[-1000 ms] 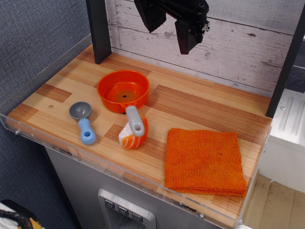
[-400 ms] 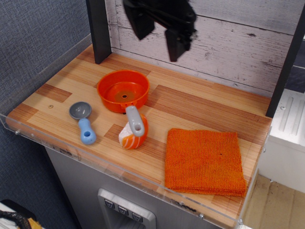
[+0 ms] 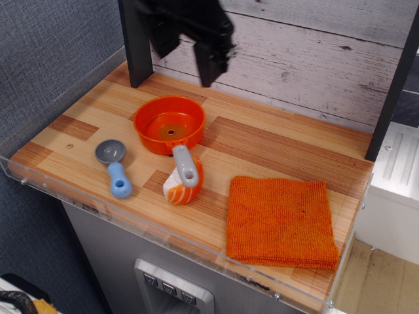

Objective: Put the pot to the top right corner of the table.

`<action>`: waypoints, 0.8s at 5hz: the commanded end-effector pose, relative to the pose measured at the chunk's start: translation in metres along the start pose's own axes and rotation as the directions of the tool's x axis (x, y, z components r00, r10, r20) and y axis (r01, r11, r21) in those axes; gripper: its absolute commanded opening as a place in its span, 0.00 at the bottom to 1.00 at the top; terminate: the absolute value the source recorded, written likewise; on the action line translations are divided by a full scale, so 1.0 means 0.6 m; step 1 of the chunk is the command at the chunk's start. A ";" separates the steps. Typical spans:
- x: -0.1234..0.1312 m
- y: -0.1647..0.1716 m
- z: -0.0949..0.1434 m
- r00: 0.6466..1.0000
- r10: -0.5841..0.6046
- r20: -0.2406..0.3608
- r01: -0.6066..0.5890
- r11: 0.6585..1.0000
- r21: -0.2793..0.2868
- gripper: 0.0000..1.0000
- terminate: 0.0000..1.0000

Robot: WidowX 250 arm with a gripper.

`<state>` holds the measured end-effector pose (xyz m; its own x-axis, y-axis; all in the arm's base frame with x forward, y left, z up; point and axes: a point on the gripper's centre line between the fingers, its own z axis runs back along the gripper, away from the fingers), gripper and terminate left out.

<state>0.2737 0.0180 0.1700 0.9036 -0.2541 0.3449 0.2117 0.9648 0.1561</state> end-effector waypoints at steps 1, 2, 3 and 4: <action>-0.032 0.028 -0.053 0.987 0.155 -0.047 -0.157 0.987 -0.038 1.00 0.00; -0.036 0.028 -0.102 0.979 0.179 -0.096 -0.186 0.979 -0.078 1.00 0.00; -0.036 0.028 -0.139 0.973 0.190 -0.135 -0.202 0.976 -0.086 1.00 0.00; -0.024 0.024 -0.173 0.971 0.176 -0.161 -0.192 0.978 -0.087 1.00 0.00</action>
<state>0.3011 0.0443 0.0597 0.9831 -0.0545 0.1749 0.0567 0.9984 -0.0075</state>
